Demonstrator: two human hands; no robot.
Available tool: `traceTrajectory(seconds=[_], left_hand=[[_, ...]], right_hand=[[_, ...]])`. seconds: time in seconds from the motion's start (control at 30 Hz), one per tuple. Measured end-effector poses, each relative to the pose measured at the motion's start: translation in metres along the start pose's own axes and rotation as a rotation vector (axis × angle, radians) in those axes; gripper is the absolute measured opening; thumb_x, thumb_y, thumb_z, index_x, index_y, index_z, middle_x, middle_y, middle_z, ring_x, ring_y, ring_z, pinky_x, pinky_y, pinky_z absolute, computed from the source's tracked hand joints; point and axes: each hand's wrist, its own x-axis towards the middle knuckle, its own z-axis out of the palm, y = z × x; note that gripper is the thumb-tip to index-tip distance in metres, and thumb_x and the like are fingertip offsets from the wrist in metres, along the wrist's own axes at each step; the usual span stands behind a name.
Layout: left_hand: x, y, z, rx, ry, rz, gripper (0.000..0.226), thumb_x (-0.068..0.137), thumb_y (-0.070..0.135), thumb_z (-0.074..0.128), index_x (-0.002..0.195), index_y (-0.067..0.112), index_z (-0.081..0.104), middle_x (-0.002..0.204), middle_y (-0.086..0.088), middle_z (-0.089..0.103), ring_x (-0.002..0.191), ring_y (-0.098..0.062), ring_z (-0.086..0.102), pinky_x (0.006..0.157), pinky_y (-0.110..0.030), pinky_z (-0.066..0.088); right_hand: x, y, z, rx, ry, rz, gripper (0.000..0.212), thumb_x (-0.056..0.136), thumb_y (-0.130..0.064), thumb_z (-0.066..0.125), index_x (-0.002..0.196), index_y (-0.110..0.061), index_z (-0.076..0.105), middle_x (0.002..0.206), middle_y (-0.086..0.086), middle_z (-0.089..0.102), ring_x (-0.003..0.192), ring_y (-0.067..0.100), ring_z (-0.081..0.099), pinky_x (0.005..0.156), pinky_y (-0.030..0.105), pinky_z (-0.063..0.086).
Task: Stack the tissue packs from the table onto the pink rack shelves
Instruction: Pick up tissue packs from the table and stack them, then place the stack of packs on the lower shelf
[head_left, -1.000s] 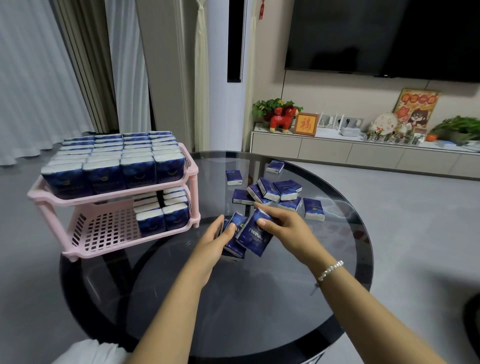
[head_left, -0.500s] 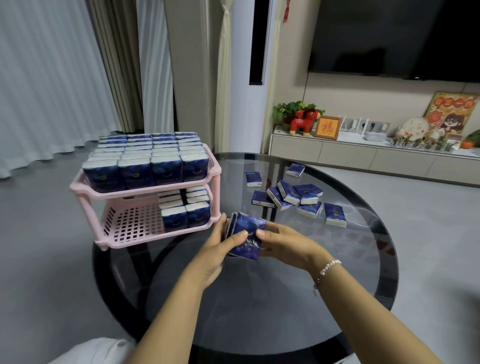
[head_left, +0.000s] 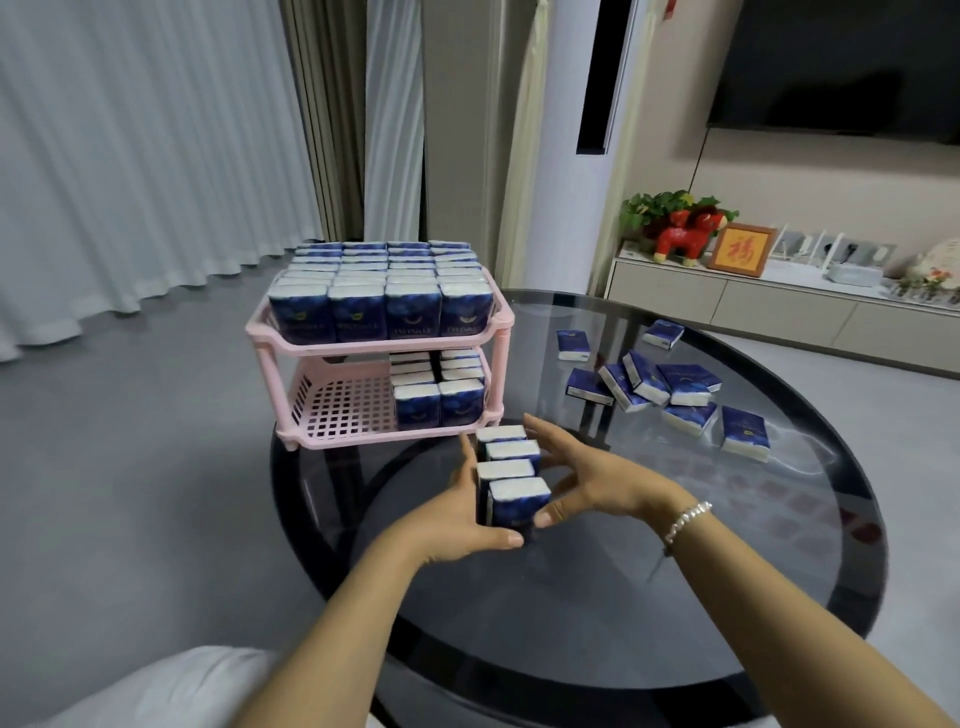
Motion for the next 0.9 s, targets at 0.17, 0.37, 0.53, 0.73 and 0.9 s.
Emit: traceTrajectory(seconds=[0.17, 0.37, 0.53, 0.73, 0.9], left_hand=[[0.005, 0.000, 0.008, 0.143, 0.055, 0.016, 0.120, 0.080, 0.042, 0.071, 0.145, 0.026, -0.029, 0.158, 0.004, -0.023, 0.148, -0.020, 0.001, 0.120, -0.040, 0.013], [0.012, -0.007, 0.013, 0.157, 0.091, 0.018, 0.112, 0.076, 0.052, 0.069, 0.150, 0.035, -0.013, 0.154, 0.008, -0.033, 0.148, -0.023, -0.008, 0.120, -0.043, 0.004], [0.000, -0.007, 0.002, -0.019, 0.202, -0.014, 0.132, 0.050, 0.063, 0.071, 0.148, 0.039, -0.015, 0.158, 0.011, 0.013, 0.144, -0.017, 0.022, 0.115, -0.043, 0.029], [-0.023, -0.009, -0.048, -0.057, 0.208, 0.081, 0.119, 0.063, 0.037, 0.084, 0.152, 0.026, 0.006, 0.151, 0.016, 0.028, 0.138, -0.002, 0.029, 0.114, -0.021, 0.024], [-0.051, -0.018, -0.085, -0.044, 0.254, 0.080, 0.107, 0.064, 0.027, 0.087, 0.148, 0.026, 0.022, 0.142, 0.016, 0.043, 0.126, 0.000, 0.043, 0.105, -0.013, 0.032]], right_hand=[[0.003, -0.001, -0.002, 0.048, -0.032, 0.002, 0.098, 0.072, -0.004, 0.076, 0.146, -0.034, 0.018, 0.139, -0.010, 0.042, 0.127, 0.012, 0.044, 0.100, 0.037, 0.047], [0.004, 0.000, 0.006, 0.019, -0.134, 0.054, 0.094, 0.089, -0.005, 0.058, 0.147, -0.033, -0.010, 0.145, -0.014, 0.026, 0.132, 0.005, 0.033, 0.108, 0.025, 0.035], [0.008, -0.015, 0.010, 0.055, -0.101, 0.028, 0.089, 0.087, 0.000, 0.058, 0.148, -0.033, 0.001, 0.139, -0.021, 0.034, 0.125, -0.005, 0.039, 0.098, 0.014, 0.040], [0.028, -0.060, 0.013, -0.027, -0.075, -0.010, 0.096, 0.081, -0.001, 0.067, 0.149, -0.025, 0.004, 0.125, -0.016, 0.037, 0.111, 0.000, 0.042, 0.077, 0.005, 0.044], [0.064, -0.102, 0.031, -0.251, -0.164, -0.035, 0.105, 0.069, -0.018, 0.081, 0.148, -0.022, 0.012, 0.136, -0.006, 0.039, 0.126, 0.012, 0.042, 0.105, 0.026, 0.038]])
